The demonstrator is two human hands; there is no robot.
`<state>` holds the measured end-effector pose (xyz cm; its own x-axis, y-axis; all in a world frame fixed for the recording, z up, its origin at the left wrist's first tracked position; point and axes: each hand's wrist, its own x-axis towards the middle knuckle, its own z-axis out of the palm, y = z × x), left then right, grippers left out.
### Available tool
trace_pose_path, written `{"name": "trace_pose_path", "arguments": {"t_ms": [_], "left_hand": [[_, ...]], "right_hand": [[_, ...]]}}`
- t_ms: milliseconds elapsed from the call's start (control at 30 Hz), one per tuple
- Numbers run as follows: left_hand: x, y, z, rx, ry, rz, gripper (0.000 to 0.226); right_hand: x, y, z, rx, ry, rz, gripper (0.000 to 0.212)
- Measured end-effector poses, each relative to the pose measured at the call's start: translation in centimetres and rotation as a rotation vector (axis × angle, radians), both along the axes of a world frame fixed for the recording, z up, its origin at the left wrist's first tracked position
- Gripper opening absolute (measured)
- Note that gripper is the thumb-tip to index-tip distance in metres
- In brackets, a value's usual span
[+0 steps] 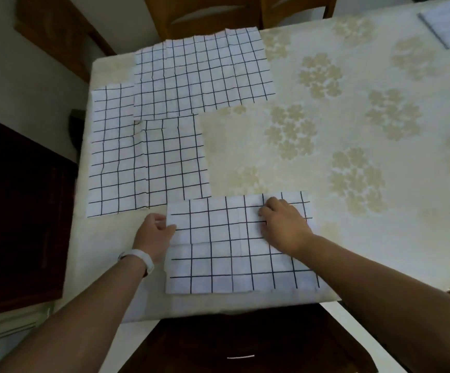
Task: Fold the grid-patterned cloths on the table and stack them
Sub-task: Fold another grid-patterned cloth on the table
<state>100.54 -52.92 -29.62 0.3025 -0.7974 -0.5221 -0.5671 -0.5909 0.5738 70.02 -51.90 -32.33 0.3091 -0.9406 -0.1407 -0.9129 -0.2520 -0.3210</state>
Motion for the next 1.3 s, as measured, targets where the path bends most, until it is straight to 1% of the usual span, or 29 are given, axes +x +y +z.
{"name": "trace_pose_path", "arguments": {"t_ms": [67, 133, 233, 300, 367, 433, 533, 600, 700, 767, 833, 933, 1067, 1167, 1233, 1300], "left_hand": [[0.8, 1.4, -0.3, 0.032, 0.025, 0.03, 0.021], [1.5, 3.0, -0.7, 0.077, 0.065, 0.057, 0.019], [2.2, 5.2, -1.0, 0.146, 0.188, 0.126, 0.02], [2.2, 6.5, -0.7, 0.198, 0.341, 0.154, 0.019], [1.9, 7.8, -0.3, 0.239, 0.467, 0.138, 0.021], [1.7, 8.7, -0.2, 0.25, 0.508, 0.109, 0.025], [2.0, 9.2, -0.7, 0.227, 0.404, 0.038, 0.028], [2.6, 9.1, -1.1, 0.196, 0.334, 0.042, 0.026], [3.3, 9.0, -1.8, 0.136, 0.217, 0.052, 0.018], [3.5, 9.1, -2.1, 0.102, 0.126, 0.053, 0.022], [3.5, 9.6, -2.4, 0.087, 0.091, 0.057, 0.028], [3.6, 10.0, -2.9, 0.084, 0.07, 0.047, 0.031], [3.6, 9.9, -2.9, 0.071, 0.023, 0.015, 0.041], [3.8, 9.7, -2.6, 0.083, -0.038, -0.074, 0.042], [4.1, 9.6, -1.9, 0.095, -0.087, -0.167, 0.035], [4.5, 9.1, -0.8, 0.064, -0.185, -0.276, 0.025]], "right_hand": [[2.6, 1.0, 0.0, 0.017, -0.027, 0.147, 0.021], [5.1, 1.9, 0.0, 0.054, -0.044, 0.262, 0.028], [8.3, 2.7, 0.1, 0.132, 0.023, 0.352, 0.041], [9.5, 2.6, 0.2, 0.15, 0.083, 0.337, 0.048], [10.3, 2.4, 0.2, 0.158, 0.114, 0.276, 0.05], [10.7, 2.3, 0.2, 0.164, 0.13, 0.232, 0.049], [11.3, 2.3, 0.4, 0.171, 0.152, 0.195, 0.05], [11.7, 2.3, 0.6, 0.171, 0.15, 0.188, 0.049], [12.2, 2.5, 0.7, 0.153, 0.146, 0.229, 0.048], [12.4, 3.0, 0.7, 0.158, 0.142, 0.257, 0.048], [12.7, 3.6, 0.5, 0.157, 0.14, 0.273, 0.048], [13.3, 4.2, 0.2, 0.14, 0.139, 0.282, 0.048], [13.8, 4.8, -0.4, 0.138, 0.152, 0.278, 0.046], [13.8, 4.7, 0.0, 0.157, 0.136, 0.284, 0.049], [13.2, 4.2, 0.7, 0.198, 0.099, 0.271, 0.051], [11.9, 3.8, 1.3, 0.205, 0.083, 0.238, 0.049]]}}
